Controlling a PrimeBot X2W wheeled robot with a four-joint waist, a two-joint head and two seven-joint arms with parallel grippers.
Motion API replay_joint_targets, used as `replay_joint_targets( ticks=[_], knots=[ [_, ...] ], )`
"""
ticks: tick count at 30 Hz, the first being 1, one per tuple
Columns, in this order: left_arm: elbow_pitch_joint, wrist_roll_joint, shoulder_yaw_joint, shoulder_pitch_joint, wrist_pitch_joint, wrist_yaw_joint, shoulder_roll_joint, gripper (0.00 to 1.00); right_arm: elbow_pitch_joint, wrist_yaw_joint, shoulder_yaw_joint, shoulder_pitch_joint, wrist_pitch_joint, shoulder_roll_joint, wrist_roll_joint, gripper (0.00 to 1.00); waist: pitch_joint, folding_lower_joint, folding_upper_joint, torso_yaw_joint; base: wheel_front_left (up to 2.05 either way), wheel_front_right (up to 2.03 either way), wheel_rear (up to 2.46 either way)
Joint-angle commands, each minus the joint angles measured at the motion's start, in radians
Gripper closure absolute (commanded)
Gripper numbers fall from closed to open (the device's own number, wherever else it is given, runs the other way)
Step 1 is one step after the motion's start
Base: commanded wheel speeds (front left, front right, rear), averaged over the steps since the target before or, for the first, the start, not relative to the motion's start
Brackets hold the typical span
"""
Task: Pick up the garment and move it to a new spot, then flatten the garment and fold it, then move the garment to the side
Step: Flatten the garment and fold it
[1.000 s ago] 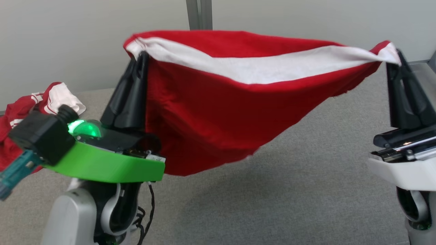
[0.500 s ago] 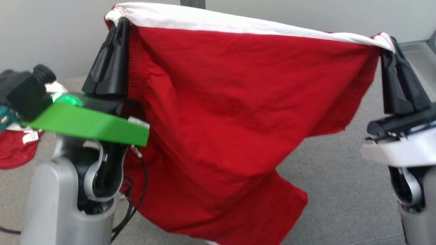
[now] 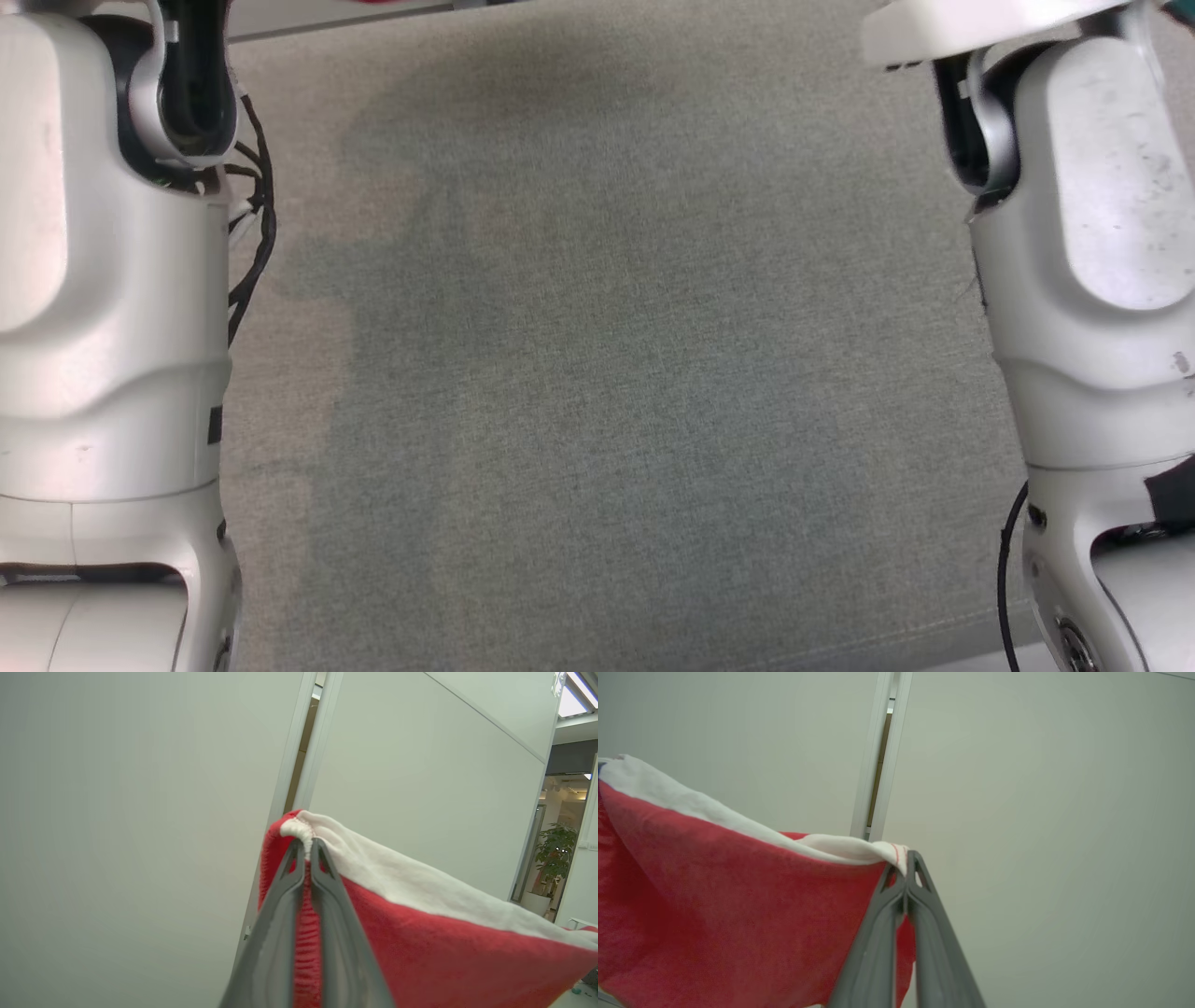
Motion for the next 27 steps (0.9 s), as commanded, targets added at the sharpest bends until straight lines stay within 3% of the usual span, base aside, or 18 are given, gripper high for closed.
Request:
replay_joint_targets(
  ticks=[1,7,12,20,27],
  knots=[
    [0.041,-0.001,0.003,-0.001,-0.027,-0.006,-0.005,1.00,0.036,0.000,0.013,0.002,-0.009,0.008,0.000,1.00,0.122,0.0000,0.0000,-0.032,0.00,0.00,0.00],
    [0.183,-0.017,-0.031,0.105,-0.122,-0.053,-0.030,1.00,0.117,0.000,0.074,0.106,-0.016,0.017,0.047,1.00,0.172,0.0000,0.0000,-0.016,0.00,0.00,0.00],
    [0.161,-0.057,-0.042,0.270,-0.152,-0.077,-0.051,1.00,0.054,0.000,0.086,0.250,-0.016,0.017,0.072,1.00,0.145,0.0000,0.0000,-0.004,0.00,0.00,0.00],
    [-0.147,-0.062,-0.009,0.590,-0.152,-0.086,-0.063,1.00,-0.219,0.000,0.015,0.537,-0.016,0.013,0.028,1.00,0.034,0.0000,0.0000,0.025,0.00,0.00,0.00],
    [-0.386,-0.143,-0.076,0.873,-0.152,-0.026,-0.063,1.00,-0.477,0.000,-0.081,0.824,-0.015,0.016,0.001,1.00,-0.107,0.0000,0.0000,0.039,0.00,0.00,0.00]
  ],
)
